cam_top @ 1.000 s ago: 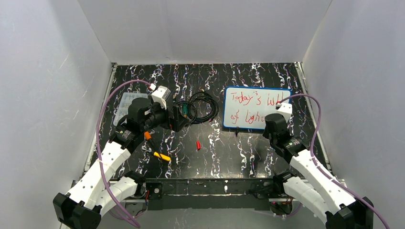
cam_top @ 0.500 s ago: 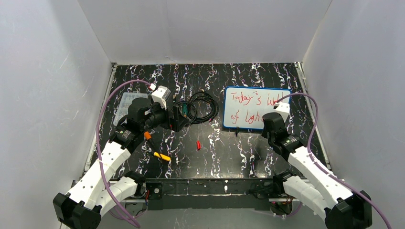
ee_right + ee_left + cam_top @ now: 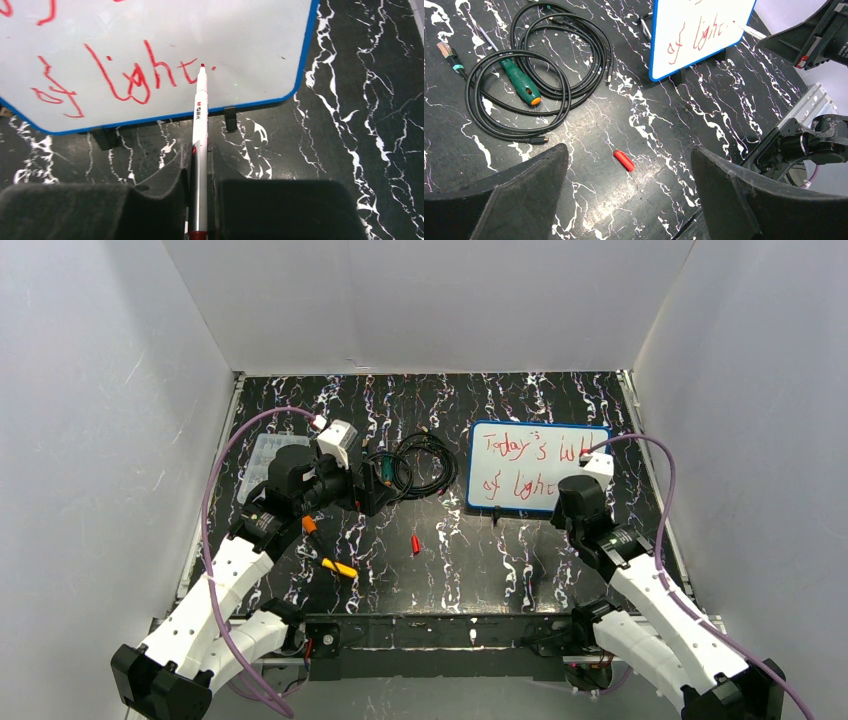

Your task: Write a sentence on the whiteboard

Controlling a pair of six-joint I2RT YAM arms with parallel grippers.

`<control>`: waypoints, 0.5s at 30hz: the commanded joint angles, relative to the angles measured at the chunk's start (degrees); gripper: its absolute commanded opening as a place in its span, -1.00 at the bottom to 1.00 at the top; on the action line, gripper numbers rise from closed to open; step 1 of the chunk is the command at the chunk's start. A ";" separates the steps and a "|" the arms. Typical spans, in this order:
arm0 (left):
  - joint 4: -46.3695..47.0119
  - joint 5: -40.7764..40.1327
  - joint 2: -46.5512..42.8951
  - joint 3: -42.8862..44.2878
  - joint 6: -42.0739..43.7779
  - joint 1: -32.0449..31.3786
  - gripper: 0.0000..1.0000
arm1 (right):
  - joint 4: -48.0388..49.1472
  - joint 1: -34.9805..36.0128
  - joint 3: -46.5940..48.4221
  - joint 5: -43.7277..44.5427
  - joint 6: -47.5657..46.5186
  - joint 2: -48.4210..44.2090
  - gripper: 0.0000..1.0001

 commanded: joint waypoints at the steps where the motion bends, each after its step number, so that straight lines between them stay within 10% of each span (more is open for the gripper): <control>1: -0.13 0.85 -1.63 -0.30 -0.22 0.31 0.82 | 1.98 -0.31 2.70 -3.99 -0.92 -0.58 -0.97; 15: -0.20 0.70 -1.72 -0.31 -0.09 0.36 0.82 | 11.05 -0.40 0.34 -3.68 -6.06 -1.04 -0.97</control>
